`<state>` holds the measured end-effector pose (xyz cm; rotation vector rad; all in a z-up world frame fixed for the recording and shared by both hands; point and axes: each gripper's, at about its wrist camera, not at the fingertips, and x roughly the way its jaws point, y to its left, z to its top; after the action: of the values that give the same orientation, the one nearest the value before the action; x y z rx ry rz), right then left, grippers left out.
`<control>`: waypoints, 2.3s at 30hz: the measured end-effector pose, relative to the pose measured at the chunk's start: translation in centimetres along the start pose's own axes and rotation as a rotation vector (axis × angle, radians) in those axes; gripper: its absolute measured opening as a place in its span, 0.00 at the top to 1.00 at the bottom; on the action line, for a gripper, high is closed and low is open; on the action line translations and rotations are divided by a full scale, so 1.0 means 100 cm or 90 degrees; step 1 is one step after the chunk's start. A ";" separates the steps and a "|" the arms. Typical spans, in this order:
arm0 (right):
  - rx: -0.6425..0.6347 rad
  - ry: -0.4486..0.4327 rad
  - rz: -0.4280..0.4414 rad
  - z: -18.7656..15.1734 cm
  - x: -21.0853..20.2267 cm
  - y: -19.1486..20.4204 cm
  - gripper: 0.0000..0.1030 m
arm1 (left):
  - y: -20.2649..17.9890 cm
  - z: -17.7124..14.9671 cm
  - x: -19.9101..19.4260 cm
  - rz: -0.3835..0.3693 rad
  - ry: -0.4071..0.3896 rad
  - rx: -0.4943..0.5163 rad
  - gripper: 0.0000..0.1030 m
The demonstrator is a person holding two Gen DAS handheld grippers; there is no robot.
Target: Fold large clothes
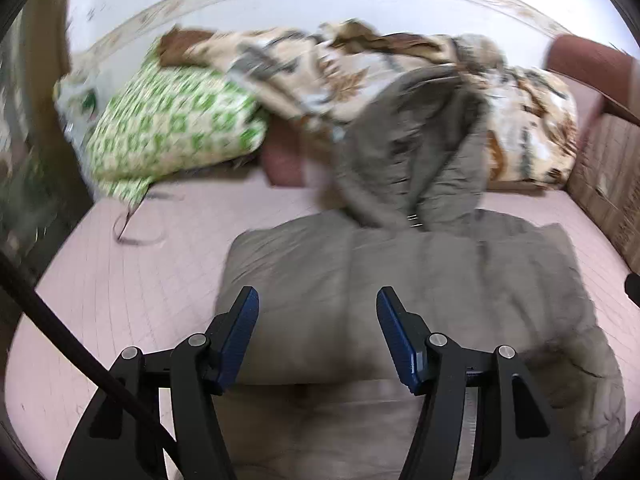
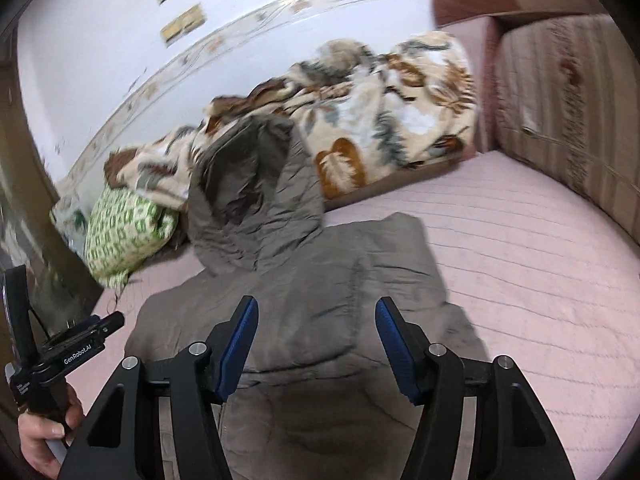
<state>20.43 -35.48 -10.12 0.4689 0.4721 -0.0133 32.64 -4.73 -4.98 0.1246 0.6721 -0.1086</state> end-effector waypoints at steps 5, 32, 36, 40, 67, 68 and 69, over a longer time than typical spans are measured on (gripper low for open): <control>-0.062 0.032 -0.025 -0.009 0.037 0.026 0.39 | 0.032 -0.010 0.034 -0.001 0.019 -0.054 0.41; -0.048 0.192 -0.112 -0.034 0.138 0.000 0.38 | 0.039 -0.032 0.083 0.008 0.106 -0.091 0.28; -0.041 0.183 -0.117 -0.030 0.131 0.002 0.38 | 0.033 -0.022 0.062 0.015 0.054 -0.078 0.28; -0.068 0.124 -0.132 -0.019 0.109 0.017 0.37 | 0.022 -0.014 0.048 0.005 0.018 -0.062 0.28; -0.166 0.161 -0.073 -0.043 0.134 0.056 0.34 | -0.016 -0.027 0.074 0.019 0.054 0.020 0.28; -0.165 0.161 -0.073 -0.043 0.134 0.056 0.34 | -0.016 -0.027 0.074 0.019 0.054 0.020 0.28; -0.165 0.161 -0.073 -0.043 0.134 0.055 0.34 | -0.016 -0.027 0.074 0.019 0.053 0.020 0.28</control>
<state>31.18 -27.38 -17.01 0.1885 0.7380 -0.0030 36.55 -6.36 -11.84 0.1707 0.7523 -0.0859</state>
